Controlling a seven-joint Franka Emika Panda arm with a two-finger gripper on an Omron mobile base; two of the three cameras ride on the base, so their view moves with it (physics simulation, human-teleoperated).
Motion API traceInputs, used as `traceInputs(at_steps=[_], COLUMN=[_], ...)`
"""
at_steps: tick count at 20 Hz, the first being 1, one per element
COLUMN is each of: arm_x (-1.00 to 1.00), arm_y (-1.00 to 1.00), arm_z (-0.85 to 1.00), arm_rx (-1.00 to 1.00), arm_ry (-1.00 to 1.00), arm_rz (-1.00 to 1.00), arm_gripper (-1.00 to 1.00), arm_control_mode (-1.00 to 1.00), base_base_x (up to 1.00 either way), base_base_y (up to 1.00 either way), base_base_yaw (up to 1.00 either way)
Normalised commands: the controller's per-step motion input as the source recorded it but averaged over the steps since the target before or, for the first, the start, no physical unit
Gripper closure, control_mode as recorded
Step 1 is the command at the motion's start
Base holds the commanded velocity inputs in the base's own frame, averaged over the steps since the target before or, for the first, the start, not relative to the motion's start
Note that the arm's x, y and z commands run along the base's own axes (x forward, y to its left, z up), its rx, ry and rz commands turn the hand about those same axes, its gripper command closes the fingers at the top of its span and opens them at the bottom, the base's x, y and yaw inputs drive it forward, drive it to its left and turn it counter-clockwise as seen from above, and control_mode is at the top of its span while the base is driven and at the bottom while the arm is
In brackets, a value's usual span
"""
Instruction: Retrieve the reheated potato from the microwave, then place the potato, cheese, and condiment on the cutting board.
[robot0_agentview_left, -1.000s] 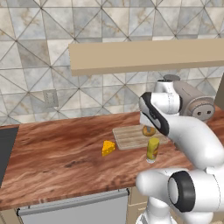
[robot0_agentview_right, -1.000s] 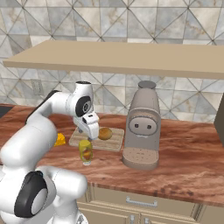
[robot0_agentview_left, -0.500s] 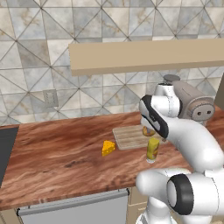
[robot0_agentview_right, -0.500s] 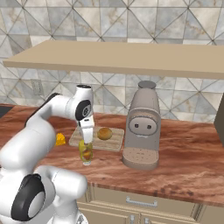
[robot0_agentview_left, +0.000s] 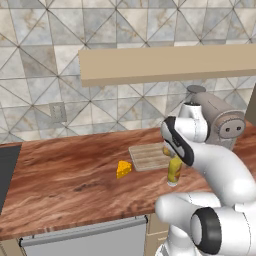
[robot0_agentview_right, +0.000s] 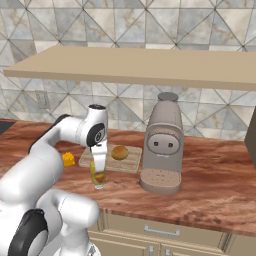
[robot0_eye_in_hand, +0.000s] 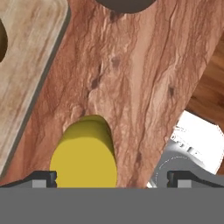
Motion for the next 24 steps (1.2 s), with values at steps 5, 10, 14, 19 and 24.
traceInputs(at_steps=[5,10,14,19,24], arm_x=[0.06,0.03,0.01,0.03,0.11], arm_y=[0.04,0.0,0.0,0.08,0.07], arm_z=[-0.12,-0.05,-0.15,0.06,-0.01], arm_rx=[0.0,0.0,0.0,0.0,0.0], arm_ry=[-0.06,-0.02,0.0,0.0,0.03], arm_rz=[0.0,0.0,0.0,0.0,0.0], arm_gripper=[-1.0,-1.0,-1.0,-1.0,-1.0], arm_control_mode=[-1.0,-1.0,-1.0,-1.0,-1.0], base_base_x=[0.0,0.0,0.0,0.0,0.0], base_base_y=[0.0,0.0,0.0,0.0,0.0], base_base_yaw=[0.0,0.0,0.0,0.0,0.0])
